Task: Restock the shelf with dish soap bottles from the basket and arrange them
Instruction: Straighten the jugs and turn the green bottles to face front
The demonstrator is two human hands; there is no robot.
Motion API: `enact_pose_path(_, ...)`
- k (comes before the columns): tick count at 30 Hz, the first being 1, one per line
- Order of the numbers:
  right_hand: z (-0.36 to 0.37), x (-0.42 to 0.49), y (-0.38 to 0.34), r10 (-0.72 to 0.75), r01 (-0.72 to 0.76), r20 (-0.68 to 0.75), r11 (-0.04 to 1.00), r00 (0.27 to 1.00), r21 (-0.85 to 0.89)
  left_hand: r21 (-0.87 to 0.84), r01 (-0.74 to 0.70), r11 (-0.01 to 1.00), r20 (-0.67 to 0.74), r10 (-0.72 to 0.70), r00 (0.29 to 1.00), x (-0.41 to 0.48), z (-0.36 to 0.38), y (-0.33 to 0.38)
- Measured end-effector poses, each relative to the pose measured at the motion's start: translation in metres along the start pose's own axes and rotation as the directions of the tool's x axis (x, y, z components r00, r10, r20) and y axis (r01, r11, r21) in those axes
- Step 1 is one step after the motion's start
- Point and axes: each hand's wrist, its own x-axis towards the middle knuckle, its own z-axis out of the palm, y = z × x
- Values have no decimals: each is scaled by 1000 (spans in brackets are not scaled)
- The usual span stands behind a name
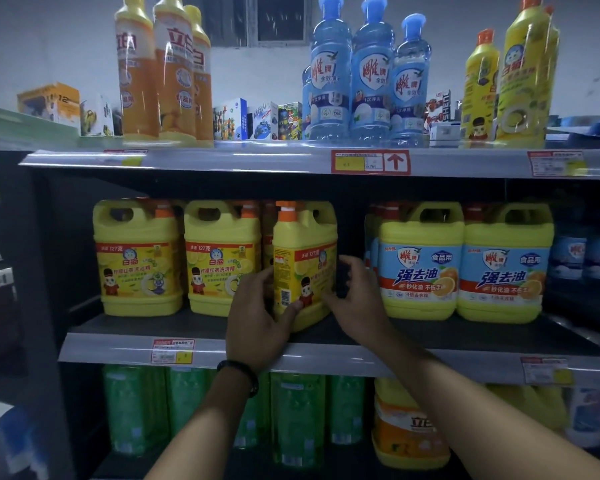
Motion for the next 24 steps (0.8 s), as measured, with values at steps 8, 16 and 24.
enact_pose_path(8,20,-2,-9,-52,53,6,997,999,-63,126,34,991,-58,-27,998,0,10,-12)
enact_pose_path(16,27,-4,-1,0,-1,-7,994,1000,-107,509,-11,860,131,-65,989,8,15,-7)
enact_pose_path(24,27,-12,-8,8,-10,-14,986,1000,-168,532,-49,845,185,-60,981,9,15,-9)
